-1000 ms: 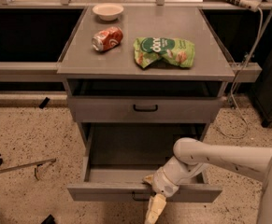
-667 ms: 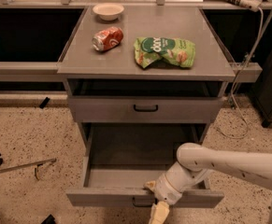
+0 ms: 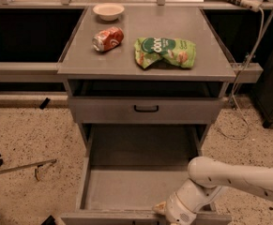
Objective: Open middle drawer
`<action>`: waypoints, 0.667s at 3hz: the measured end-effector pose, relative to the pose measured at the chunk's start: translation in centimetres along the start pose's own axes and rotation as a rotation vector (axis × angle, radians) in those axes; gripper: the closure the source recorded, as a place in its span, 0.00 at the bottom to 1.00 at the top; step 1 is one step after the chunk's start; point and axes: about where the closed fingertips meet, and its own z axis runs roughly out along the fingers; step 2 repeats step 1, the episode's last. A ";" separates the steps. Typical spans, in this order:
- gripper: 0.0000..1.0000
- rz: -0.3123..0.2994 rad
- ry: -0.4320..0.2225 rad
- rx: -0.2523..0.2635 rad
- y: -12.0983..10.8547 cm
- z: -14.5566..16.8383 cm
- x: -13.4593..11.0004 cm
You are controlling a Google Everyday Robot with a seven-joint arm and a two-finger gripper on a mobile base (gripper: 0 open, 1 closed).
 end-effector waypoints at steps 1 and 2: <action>0.00 0.000 0.003 -0.002 0.2 0.1 0.1; 0.00 0.000 0.003 -0.002 0.2 0.1 0.1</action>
Offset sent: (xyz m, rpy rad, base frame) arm 0.0000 0.0000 0.0000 0.0000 0.0000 0.0000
